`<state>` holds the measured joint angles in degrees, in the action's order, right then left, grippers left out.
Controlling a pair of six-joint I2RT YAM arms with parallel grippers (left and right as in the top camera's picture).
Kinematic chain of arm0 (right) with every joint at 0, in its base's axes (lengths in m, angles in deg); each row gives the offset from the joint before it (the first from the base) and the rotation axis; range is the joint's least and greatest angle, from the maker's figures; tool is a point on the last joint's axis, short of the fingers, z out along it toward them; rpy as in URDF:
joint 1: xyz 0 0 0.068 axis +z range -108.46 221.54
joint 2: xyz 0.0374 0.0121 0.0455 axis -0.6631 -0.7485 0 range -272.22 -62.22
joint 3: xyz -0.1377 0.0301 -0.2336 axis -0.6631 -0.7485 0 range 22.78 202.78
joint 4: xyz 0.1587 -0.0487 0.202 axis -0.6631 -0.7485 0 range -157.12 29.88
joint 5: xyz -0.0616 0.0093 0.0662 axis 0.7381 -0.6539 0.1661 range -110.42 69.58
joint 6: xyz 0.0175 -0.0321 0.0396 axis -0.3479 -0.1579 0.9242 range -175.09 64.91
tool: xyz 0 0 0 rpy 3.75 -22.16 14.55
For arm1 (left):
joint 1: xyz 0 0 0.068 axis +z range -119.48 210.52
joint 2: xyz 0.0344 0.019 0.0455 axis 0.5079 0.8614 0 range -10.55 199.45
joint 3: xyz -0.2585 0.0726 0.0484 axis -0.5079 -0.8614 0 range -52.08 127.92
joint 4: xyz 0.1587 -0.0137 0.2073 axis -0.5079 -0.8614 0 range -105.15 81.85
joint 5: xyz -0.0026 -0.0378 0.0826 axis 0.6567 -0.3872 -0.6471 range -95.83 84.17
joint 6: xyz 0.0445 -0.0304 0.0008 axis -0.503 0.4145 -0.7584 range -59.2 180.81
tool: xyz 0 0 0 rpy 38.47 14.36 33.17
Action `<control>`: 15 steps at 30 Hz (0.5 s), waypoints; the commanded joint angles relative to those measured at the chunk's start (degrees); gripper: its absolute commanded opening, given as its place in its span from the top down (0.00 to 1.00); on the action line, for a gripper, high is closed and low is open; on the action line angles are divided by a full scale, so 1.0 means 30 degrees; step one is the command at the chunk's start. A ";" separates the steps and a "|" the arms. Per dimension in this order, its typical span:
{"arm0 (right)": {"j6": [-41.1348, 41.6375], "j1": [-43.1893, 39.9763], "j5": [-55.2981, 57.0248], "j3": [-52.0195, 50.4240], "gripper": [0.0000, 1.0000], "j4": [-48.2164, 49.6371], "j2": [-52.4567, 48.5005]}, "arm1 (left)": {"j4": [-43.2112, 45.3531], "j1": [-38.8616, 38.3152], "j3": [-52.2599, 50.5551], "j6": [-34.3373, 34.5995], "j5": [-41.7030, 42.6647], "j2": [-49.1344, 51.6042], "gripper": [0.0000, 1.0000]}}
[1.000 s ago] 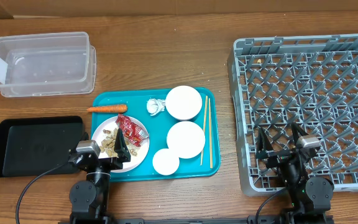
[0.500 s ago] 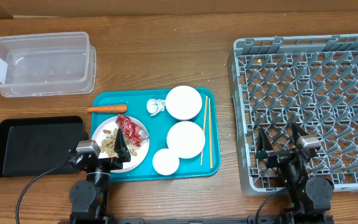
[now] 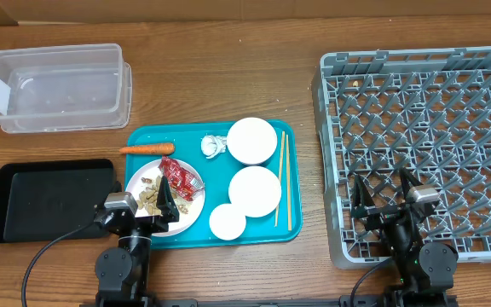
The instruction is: Sort waste into correct bins and load items into the dishwasher
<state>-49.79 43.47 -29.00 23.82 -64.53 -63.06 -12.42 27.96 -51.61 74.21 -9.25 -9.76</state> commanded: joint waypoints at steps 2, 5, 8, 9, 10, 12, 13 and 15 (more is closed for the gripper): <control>-0.0131 0.0080 -0.0051 -0.0189 0.00 0.0146 0.0226 | 0.0066 0.0131 -0.0058 0.0175 0.0095 -0.0175 0.00; -0.0138 0.0080 -0.0029 -0.0189 0.00 0.0146 0.0226 | 0.0058 0.0131 -0.0058 0.0168 0.0080 -0.0175 0.00; -0.0131 0.0080 -0.0044 -0.0189 0.00 0.0146 0.0226 | 0.0066 0.0131 -0.0058 0.0175 0.0029 -0.0175 0.00; -0.0131 0.0087 -0.0044 -0.0189 0.00 0.0160 0.0226 | 0.0051 0.0131 -0.0058 0.0175 0.0029 -0.0175 0.00; -0.0131 0.0080 -0.0044 -0.0189 0.00 0.0219 0.0226 | 0.0022 0.0131 -0.0058 0.0175 0.0051 -0.0160 0.00; 0.0102 0.0080 -0.0036 -0.0182 0.00 0.0372 0.0226 | 0.0029 0.0131 -0.0058 0.0175 0.0146 -0.0160 0.00; 0.0437 0.0080 -0.0036 -0.0182 0.00 0.0408 0.0226 | 0.0029 0.0131 -0.0058 0.0226 0.0182 -0.0153 0.00; 0.1086 0.0080 -0.0036 -0.0029 0.00 0.0291 0.0226 | 0.0000 0.0131 -0.0051 0.0481 0.0313 -0.0153 0.00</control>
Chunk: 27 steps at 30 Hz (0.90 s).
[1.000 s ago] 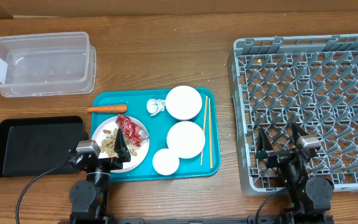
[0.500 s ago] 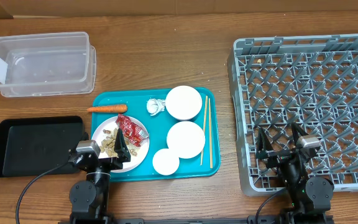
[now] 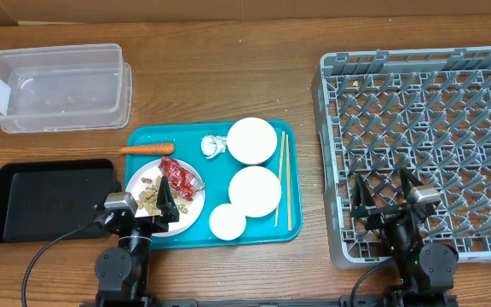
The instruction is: Sort waste into correct bins and load items into the dishwasher
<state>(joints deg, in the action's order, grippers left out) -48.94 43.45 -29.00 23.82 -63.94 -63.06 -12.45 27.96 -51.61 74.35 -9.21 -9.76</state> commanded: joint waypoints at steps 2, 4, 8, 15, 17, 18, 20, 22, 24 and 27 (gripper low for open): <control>0.0947 0.0087 0.0000 0.0401 0.00 -0.0189 0.0219 | -0.0248 0.0131 0.0080 0.0750 0.0503 -0.0138 0.00; 0.0947 0.0087 0.0233 0.0882 0.00 -0.0729 0.0160 | -0.1078 0.0131 0.0503 0.0801 0.0510 -0.0124 0.00; 0.0947 0.0087 0.0474 0.2659 0.00 -0.2310 -0.0743 | -0.4299 0.0131 0.2914 0.0787 0.0408 0.0517 0.00; 0.0940 0.0087 0.0474 0.7723 0.00 -0.5763 -0.5195 | -0.8801 0.0131 0.8189 0.0787 -0.0015 0.4575 0.00; 0.0947 0.0087 0.0459 0.9632 0.00 -0.7300 -0.7104 | -1.0200 0.0131 1.0003 0.0787 -0.0007 0.6397 0.00; 0.0947 0.0087 0.0466 1.0163 0.00 -0.7781 -0.7628 | -1.0499 0.0131 1.0353 0.0787 -0.0007 0.6732 0.00; 0.0947 0.0087 0.0466 1.1774 0.00 -0.9282 -0.9209 | -1.1752 0.0131 1.2043 0.0787 0.0007 0.8488 0.00; 0.0940 0.0087 0.0474 1.3806 0.00 -1.1293 -1.1205 | -1.3296 0.0131 1.3908 0.0787 0.0087 1.0440 0.00; 0.0933 0.0087 0.0481 1.5533 0.00 -1.3107 -1.2910 | -1.5008 0.0131 1.5737 0.0787 0.0160 1.2429 0.00; 0.0867 0.0087 0.0619 1.7515 0.00 -1.5118 -1.5059 | -1.7209 0.0131 1.7937 0.0787 0.0488 1.4899 0.00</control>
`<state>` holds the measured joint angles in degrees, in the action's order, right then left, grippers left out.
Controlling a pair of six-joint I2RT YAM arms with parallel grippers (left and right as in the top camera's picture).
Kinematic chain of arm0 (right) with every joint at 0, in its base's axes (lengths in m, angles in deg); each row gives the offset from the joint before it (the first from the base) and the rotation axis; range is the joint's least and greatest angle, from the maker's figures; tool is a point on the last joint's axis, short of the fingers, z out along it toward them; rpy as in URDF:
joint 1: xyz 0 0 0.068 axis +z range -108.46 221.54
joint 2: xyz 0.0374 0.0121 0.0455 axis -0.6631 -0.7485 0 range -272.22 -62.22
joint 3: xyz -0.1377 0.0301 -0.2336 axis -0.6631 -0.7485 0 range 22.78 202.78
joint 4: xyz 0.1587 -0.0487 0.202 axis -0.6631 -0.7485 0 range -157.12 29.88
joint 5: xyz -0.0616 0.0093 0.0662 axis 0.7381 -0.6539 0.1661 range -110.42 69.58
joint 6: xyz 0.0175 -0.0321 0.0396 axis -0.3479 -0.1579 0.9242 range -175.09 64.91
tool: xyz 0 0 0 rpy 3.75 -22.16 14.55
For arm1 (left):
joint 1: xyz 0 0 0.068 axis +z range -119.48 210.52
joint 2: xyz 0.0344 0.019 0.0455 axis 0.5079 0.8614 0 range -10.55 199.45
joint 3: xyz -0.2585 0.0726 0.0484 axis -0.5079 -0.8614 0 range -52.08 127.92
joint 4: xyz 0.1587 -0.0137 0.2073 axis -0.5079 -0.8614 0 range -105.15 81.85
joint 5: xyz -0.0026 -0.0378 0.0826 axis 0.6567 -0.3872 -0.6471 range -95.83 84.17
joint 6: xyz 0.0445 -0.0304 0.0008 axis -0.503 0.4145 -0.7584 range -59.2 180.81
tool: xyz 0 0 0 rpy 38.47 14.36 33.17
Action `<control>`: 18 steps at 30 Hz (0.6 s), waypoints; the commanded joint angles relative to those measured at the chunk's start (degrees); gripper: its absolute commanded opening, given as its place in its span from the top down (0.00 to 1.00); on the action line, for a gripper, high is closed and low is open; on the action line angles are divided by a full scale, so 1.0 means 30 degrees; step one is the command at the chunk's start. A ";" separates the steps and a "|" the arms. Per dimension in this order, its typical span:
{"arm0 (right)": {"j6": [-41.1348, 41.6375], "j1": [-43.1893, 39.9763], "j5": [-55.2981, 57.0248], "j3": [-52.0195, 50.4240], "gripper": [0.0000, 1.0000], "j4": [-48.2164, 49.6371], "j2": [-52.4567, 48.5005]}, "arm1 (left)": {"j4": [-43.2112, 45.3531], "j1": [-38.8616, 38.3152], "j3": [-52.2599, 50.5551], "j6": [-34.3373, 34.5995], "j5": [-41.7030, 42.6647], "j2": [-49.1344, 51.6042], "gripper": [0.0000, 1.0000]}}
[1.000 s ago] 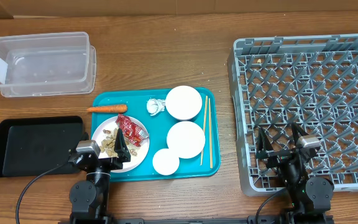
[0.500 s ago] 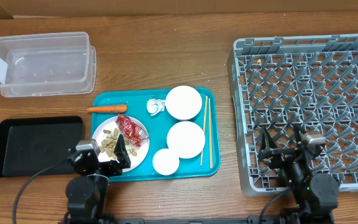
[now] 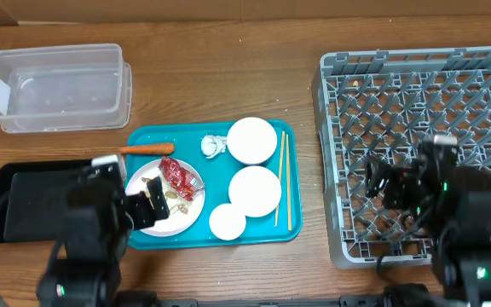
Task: Sort waste into correct bins and load items into the dishwasher
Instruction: 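Move the left gripper down to the red wrapper on the plate and grasp it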
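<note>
A teal tray (image 3: 216, 235) holds a white plate (image 3: 186, 219) with food scraps and a red wrapper (image 3: 177, 175). Also on it are an orange carrot (image 3: 147, 148), a crumpled white wad (image 3: 214, 145), two white bowls (image 3: 252, 140) (image 3: 255, 190), a small white cup (image 3: 227, 222) and chopsticks (image 3: 283, 179). My left gripper (image 3: 153, 196) hovers open over the plate's left edge and holds nothing. My right gripper (image 3: 382, 182) is open and empty above the grey dish rack (image 3: 416, 77).
A clear plastic bin (image 3: 58, 85) stands at the back left. A black tray bin (image 3: 28, 200) lies left of the teal tray, partly under my left arm. Both arms' bodies cover the front of the table.
Both arms have risen from their low rest at the front edge. The left gripper now sits over the plate's left side, and the right one is higher and farther in over the rack. No object has moved.
At both earlier moments the two arms rested low at the front edge with fingers spread, and everything on the tray lay untouched. Now both arms are lifted and reach forward, with the tray's contents unchanged.
</note>
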<state>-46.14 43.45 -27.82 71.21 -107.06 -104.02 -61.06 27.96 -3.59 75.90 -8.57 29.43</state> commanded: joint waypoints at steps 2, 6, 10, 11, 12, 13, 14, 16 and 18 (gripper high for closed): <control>-0.0058 0.0087 0.0219 0.2448 0.00 -0.1508 -0.2506 | -0.1814 0.0131 0.2863 0.0270 0.0991 0.3118 0.00; -0.0066 0.0087 0.0240 0.2637 0.00 -0.1938 -0.3614 | -0.1821 0.0131 0.3177 0.0270 0.3767 0.5085 0.00; -0.0058 0.0087 0.0393 0.2637 0.00 -0.2120 -0.3956 | -0.1639 0.0131 0.3177 0.0284 0.4976 0.6710 0.00; -0.0058 0.0087 0.0452 0.2637 0.00 -0.2113 -0.3993 | -0.1668 0.0131 0.3177 0.0678 0.5093 0.7446 0.00; -0.0058 0.0087 0.0452 0.2637 0.00 -0.2098 -0.3993 | -0.1734 0.0131 0.3169 0.1195 0.5093 0.8029 0.00; -0.0058 0.0087 0.0452 0.2637 0.00 -0.2091 -0.3985 | -0.1807 0.0131 0.3169 0.1727 0.5093 0.8597 0.00; -0.0058 0.0087 0.0452 0.2637 0.00 -0.2091 -0.3985 | -0.1851 0.0131 0.3169 0.2229 0.5093 0.9078 0.00; -0.0058 0.0087 0.0452 0.2637 0.00 -0.2106 -0.3985 | -0.1851 0.0117 0.3169 0.3293 0.5100 1.0069 0.00; -0.0058 0.0087 0.0452 0.2637 0.00 -0.2106 -0.3993 | -0.1843 0.0102 0.3169 0.4444 0.5115 1.1205 0.00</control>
<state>-46.12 43.47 -27.16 77.48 -113.57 -116.22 -66.50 27.96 4.72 81.75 5.06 58.83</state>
